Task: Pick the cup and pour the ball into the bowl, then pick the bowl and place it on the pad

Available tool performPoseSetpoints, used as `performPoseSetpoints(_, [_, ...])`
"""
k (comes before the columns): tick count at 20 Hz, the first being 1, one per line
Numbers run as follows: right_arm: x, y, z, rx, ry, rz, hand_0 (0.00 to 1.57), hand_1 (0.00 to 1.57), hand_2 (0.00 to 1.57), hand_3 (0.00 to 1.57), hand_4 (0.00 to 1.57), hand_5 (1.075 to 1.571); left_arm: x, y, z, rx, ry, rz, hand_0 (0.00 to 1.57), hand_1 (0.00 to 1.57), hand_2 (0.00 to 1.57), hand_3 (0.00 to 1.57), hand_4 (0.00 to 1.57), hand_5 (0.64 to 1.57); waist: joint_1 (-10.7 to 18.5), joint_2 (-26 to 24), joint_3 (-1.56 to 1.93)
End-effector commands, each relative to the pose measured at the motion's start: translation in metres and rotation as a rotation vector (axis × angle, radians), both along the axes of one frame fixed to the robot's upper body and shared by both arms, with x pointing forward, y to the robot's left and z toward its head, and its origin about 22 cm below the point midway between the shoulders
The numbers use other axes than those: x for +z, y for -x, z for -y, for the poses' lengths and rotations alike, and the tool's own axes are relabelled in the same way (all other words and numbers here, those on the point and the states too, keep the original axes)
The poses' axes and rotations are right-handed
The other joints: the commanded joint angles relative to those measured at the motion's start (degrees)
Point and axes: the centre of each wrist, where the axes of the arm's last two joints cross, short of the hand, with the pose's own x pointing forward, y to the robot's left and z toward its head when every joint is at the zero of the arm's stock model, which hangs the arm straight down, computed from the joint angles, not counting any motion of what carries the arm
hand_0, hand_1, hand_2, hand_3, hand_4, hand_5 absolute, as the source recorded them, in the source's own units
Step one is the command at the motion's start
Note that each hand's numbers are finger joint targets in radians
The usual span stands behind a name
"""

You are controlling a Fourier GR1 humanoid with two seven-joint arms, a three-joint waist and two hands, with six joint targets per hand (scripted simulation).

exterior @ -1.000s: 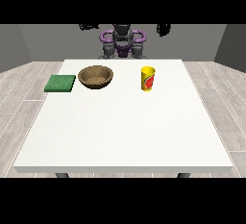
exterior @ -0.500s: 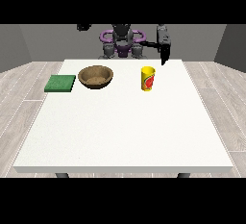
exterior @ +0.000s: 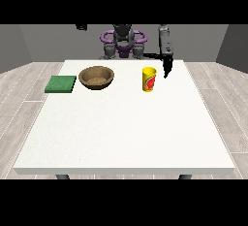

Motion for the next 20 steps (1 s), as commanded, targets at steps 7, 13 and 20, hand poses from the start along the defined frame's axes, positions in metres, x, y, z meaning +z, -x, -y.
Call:
performPoseSetpoints(7, [0.012,0.019,0.030,0.030,-0.007,0.057,0.00,0.00,0.00,0.00,0.00,1.567,-0.032,-0.011,-0.010,0.082,0.024,0.013,0.00,0.00,0.00,0.00,0.00,1.414,-4.03,2.57,-0.01])
performPoseSetpoints(13, [0.023,0.034,0.053,0.036,0.015,0.126,0.00,0.00,0.00,0.00,0.00,1.567,-0.052,-0.004,-0.014,0.118,0.031,0.050,0.00,0.00,0.00,0.00,0.00,1.430,-6.63,5.70,-0.01])
performPoseSetpoints(20, [0.043,0.044,0.068,0.084,0.033,0.175,0.00,0.00,0.00,0.00,0.00,1.562,-0.040,-0.006,-0.043,0.276,-0.203,0.150,1.32,1.32,1.57,1.57,0.96,1.530,-10.05,8.65,-0.01])
